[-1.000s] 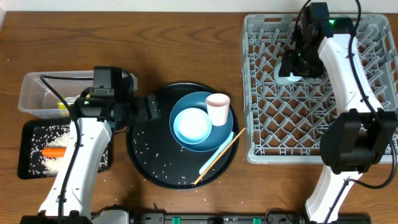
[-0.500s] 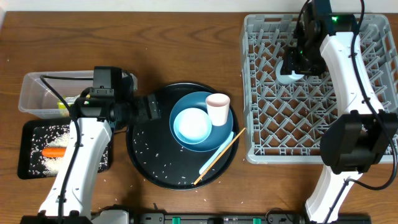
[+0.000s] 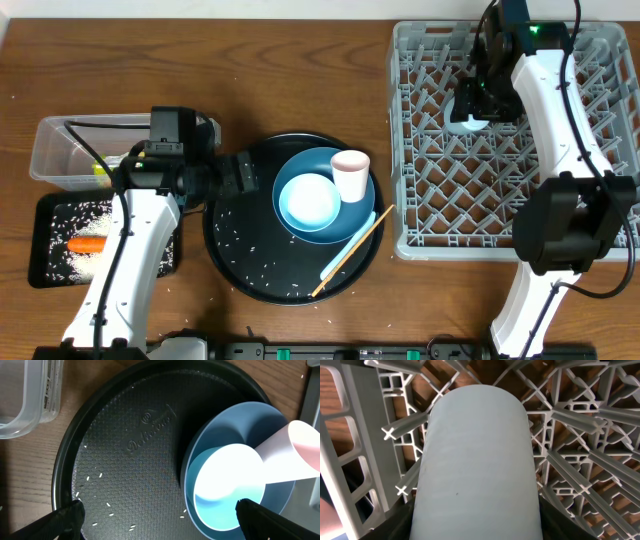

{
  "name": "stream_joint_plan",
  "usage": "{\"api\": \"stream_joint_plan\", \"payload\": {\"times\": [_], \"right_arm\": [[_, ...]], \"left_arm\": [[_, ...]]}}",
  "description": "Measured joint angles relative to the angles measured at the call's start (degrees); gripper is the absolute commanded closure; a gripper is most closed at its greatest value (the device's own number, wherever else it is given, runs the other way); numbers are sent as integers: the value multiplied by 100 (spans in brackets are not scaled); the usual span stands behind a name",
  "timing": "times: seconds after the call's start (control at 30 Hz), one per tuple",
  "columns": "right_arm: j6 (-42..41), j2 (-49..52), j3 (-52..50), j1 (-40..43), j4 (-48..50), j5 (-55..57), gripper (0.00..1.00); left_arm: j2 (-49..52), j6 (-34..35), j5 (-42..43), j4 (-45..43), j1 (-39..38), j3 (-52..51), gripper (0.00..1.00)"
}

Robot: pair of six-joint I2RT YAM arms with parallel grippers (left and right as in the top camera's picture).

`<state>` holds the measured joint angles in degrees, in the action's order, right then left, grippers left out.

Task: Sort waste into correct bins and load items into the dishwasher rack
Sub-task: 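Lower the cup upside down into the rack slots with the right gripper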

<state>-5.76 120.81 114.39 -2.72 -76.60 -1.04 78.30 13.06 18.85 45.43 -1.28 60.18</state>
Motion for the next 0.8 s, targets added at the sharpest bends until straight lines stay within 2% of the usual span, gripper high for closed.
{"api": "stream_joint_plan", "payload": {"times": [0.5, 0.8], "right_arm": [[81, 39, 275, -4, -9, -116, 99], [85, 24, 299, -4, -546, -160, 99]], "left_arm": [[0, 0, 0, 0, 0, 0, 2], [0, 0, 0, 0, 0, 0, 2]]}}
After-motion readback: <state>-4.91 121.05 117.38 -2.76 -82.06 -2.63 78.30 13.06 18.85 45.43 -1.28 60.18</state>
